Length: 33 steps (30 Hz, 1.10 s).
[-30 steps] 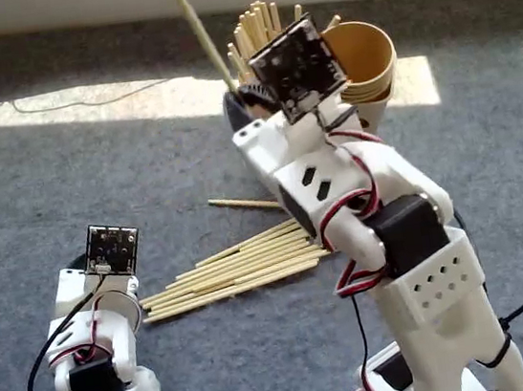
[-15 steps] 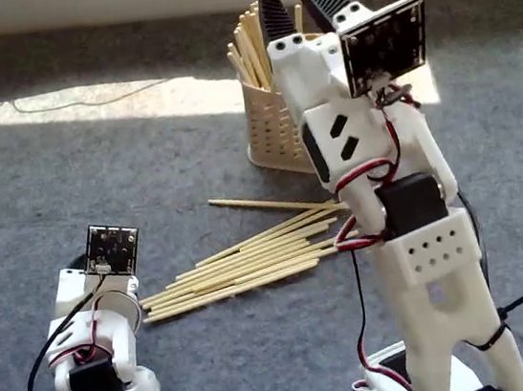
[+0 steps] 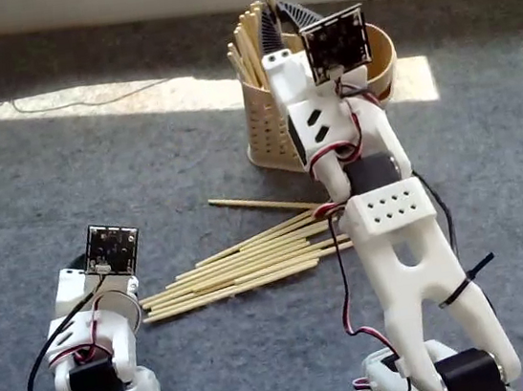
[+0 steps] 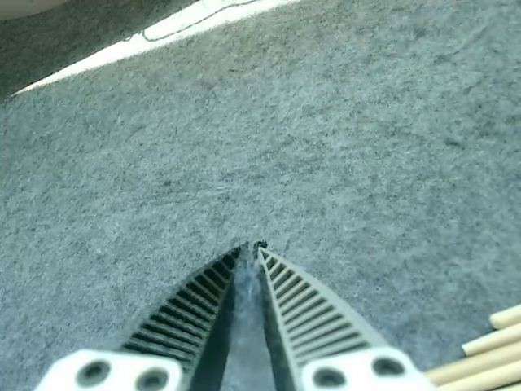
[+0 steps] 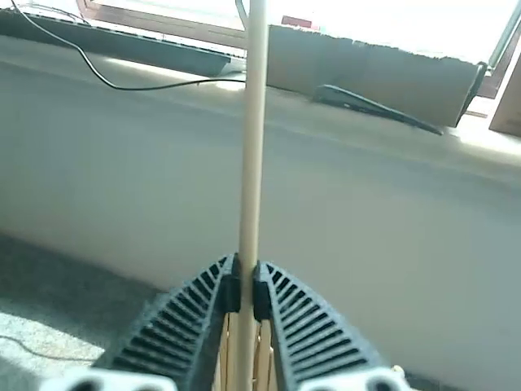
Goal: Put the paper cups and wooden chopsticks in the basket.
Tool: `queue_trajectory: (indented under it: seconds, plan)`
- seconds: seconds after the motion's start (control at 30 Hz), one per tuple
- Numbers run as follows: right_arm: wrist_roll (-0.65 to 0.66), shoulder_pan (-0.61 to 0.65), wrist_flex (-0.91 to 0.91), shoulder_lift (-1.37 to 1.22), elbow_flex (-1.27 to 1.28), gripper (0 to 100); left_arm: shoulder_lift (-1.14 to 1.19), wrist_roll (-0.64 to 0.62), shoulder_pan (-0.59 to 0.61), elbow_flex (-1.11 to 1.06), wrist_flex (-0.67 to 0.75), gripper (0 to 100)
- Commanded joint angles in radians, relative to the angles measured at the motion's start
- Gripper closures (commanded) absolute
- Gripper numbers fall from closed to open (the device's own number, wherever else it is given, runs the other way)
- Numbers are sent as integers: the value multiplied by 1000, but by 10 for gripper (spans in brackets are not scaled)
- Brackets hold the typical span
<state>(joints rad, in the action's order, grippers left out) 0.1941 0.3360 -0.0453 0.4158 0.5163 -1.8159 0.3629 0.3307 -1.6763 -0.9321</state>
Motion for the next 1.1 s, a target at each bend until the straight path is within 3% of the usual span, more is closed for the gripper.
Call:
queue_trajectory:
  seconds: [0.0,0.2,0.33,0.57,0.97,1.07]
  plan:
    - [-11,-12,-74,7,54,993,-2,5,-16,-19,2,965]
    - [-71,-12,-85,13,147,991,-2,5,-16,-19,2,965]
    - [-155,-25,-82,15,154,910,-2,5,-16,-19,2,965]
    - [-153,-27,-73,18,153,878,-2,5,-16,-19,2,965]
    - [-147,33,579,278,1,878,-2,5,-16,-19,5,965]
    - [-71,77,753,311,-51,878,-2,5,-16,-19,5,965]
